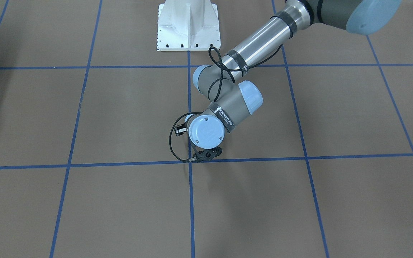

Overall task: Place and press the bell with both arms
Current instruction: 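Carry the bell with the left gripper to the table's center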

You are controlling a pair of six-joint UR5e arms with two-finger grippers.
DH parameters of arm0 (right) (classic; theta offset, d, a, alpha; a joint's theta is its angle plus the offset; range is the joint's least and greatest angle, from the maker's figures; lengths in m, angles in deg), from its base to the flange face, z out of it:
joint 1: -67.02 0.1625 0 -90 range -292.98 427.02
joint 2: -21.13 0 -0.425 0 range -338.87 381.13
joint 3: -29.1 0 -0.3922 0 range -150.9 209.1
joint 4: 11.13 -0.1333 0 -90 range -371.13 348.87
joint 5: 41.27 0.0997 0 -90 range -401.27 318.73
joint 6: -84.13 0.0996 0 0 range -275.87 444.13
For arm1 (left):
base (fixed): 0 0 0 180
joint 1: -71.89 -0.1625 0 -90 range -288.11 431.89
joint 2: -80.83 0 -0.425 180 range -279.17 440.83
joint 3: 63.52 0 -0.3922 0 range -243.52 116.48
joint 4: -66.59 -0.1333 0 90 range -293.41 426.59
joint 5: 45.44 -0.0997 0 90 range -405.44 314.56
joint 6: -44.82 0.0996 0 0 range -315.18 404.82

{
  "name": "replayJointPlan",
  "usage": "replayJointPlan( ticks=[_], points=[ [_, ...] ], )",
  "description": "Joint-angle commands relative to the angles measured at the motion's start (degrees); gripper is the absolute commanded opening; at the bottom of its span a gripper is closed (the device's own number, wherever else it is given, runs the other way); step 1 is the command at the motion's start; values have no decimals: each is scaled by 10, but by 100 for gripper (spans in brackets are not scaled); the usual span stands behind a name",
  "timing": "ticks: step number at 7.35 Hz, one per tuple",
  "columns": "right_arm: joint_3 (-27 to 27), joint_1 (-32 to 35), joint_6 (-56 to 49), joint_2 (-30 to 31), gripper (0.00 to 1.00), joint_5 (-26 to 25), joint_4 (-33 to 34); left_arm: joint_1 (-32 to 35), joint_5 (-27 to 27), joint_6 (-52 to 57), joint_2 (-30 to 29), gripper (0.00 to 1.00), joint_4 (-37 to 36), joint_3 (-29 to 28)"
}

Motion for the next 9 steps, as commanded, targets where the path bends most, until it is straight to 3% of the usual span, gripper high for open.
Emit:
replayJointPlan(
  ticks=[1, 2, 3, 5, 6, 7, 9],
  points=[
    [1, 0, 0, 0, 100, 0, 0, -5, 0, -3, -8, 0, 3, -6],
    [4, -1, 0, 0, 100, -1, -1, -6, 0, -2, -8, 12, 10, -6],
    [6, -2, 0, -1, 100, -2, -1, -6, -1, -2, -7, 15, 13, -7],
    [8, -4, 0, -4, 100, -1, -1, -8, -4, -1, -7, 41, 25, -11],
    [8, -4, 0, -6, 100, -1, -1, -8, -5, -1, -6, 45, 33, -12],
    [8, -7, 0, -10, 100, -1, -1, -8, -6, -2, -6, 61, 33, -11],
    [7, -11, 6, -16, 100, -1, -1, -4, -6, -2, -5, 66, 32, -11]
  ],
)
